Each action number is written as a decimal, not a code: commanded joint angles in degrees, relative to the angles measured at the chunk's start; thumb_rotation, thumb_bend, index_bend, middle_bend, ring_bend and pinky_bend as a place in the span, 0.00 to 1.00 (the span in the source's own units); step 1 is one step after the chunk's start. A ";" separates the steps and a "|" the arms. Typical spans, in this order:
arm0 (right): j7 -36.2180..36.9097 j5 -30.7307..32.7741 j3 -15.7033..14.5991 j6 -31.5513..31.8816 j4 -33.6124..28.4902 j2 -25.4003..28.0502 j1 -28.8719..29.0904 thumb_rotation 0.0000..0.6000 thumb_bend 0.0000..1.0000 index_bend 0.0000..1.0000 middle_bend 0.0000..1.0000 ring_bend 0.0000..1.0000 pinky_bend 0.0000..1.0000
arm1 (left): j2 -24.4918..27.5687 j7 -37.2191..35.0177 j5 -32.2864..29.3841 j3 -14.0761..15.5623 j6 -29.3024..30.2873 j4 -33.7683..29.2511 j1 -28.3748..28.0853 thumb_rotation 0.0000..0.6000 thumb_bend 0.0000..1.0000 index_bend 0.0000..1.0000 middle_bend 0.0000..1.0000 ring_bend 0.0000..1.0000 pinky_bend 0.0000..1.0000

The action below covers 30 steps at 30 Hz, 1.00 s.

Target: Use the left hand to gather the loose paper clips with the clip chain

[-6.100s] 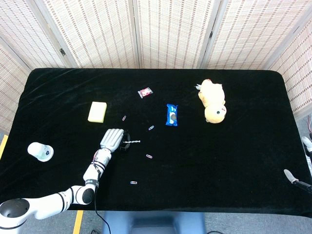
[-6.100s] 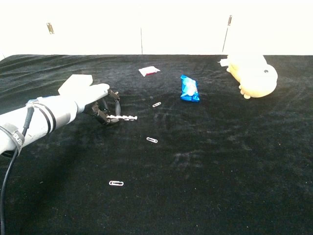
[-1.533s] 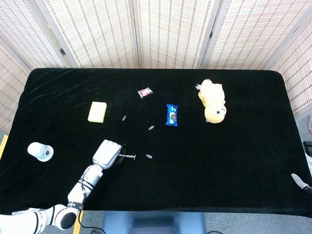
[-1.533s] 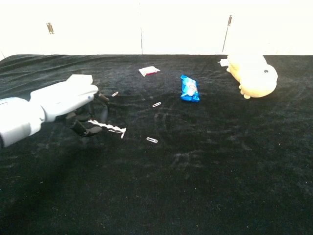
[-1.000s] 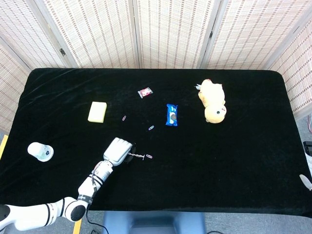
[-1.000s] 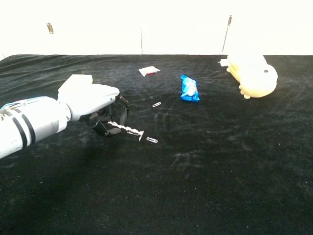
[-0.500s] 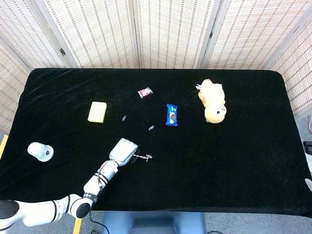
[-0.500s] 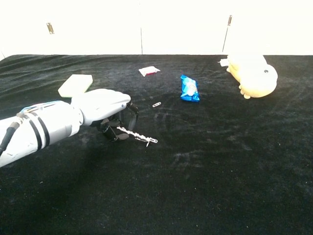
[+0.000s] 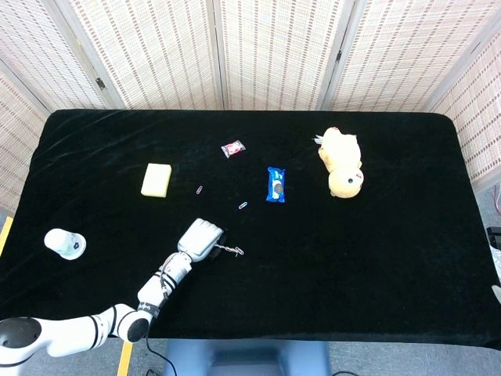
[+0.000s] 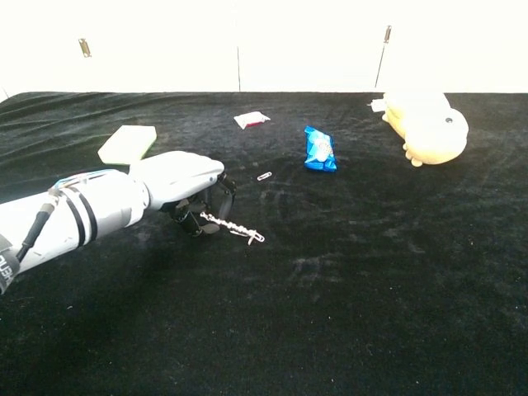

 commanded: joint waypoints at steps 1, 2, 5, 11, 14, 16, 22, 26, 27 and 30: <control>-0.09 0.06 0.10 -0.28 -0.07 0.06 0.08 1.00 0.24 0.00 0.00 0.04 0.00 | -0.36 -0.53 0.11 0.17 -0.26 0.60 -0.22 1.00 0.65 0.81 1.00 1.00 1.00; -0.11 0.06 0.14 -0.31 -0.09 0.06 0.06 1.00 0.24 0.00 0.00 0.04 0.00 | -0.55 -0.70 0.19 0.33 -0.33 0.90 -0.28 1.00 0.65 0.81 1.00 1.00 1.00; -0.13 -0.02 0.24 -0.08 -0.10 0.02 -0.11 1.00 0.24 0.00 0.00 0.04 0.00 | -1.07 -1.03 0.31 0.58 -0.35 1.61 -0.40 1.00 0.65 0.81 1.00 1.00 1.00; -0.28 -0.30 0.33 0.34 -0.03 -0.13 -0.41 1.00 0.24 0.00 0.00 0.03 0.00 | -1.47 -2.01 0.65 0.77 0.17 1.56 -0.31 1.00 0.65 0.81 1.00 1.00 1.00; -0.57 -0.35 0.42 0.46 -0.06 -0.22 -0.49 1.00 0.24 0.00 0.00 0.03 0.00 | -1.13 -2.19 0.82 0.60 0.87 1.15 -0.18 1.00 0.65 0.81 1.00 1.00 1.00; -0.62 -0.43 0.44 0.58 -0.08 -0.25 -0.56 1.00 0.24 0.00 0.00 0.03 0.00 | -0.66 -2.36 0.79 0.37 1.26 0.58 -0.07 1.00 0.65 0.82 1.00 1.00 1.00; -0.80 -0.71 0.44 0.24 -0.18 -0.24 -0.45 1.00 0.24 0.00 0.00 0.03 0.00 | 2.01 -2.40 0.58 -0.95 3.09 -2.06 0.22 1.00 0.65 0.82 1.00 1.00 1.00; -1.11 -0.73 0.48 -0.08 -0.36 -0.23 -0.33 1.00 0.24 0.00 0.00 0.03 0.00 | 3.86 -2.05 0.11 -1.82 4.15 -3.20 0.39 1.00 0.65 0.82 1.00 1.00 1.00; -1.19 -0.71 0.50 -0.17 -0.40 -0.23 -0.30 1.00 0.24 0.00 0.00 0.03 0.00 | 4.22 -1.98 -0.02 -1.99 4.41 -3.36 0.46 1.00 0.65 0.82 1.00 1.00 1.00; -1.49 -0.66 0.52 -0.66 -0.58 -0.20 -0.10 1.00 0.23 0.00 0.00 0.03 0.00 | 5.10 -1.90 -0.56 -2.33 4.85 -3.95 0.62 1.00 0.65 0.82 1.00 1.00 1.00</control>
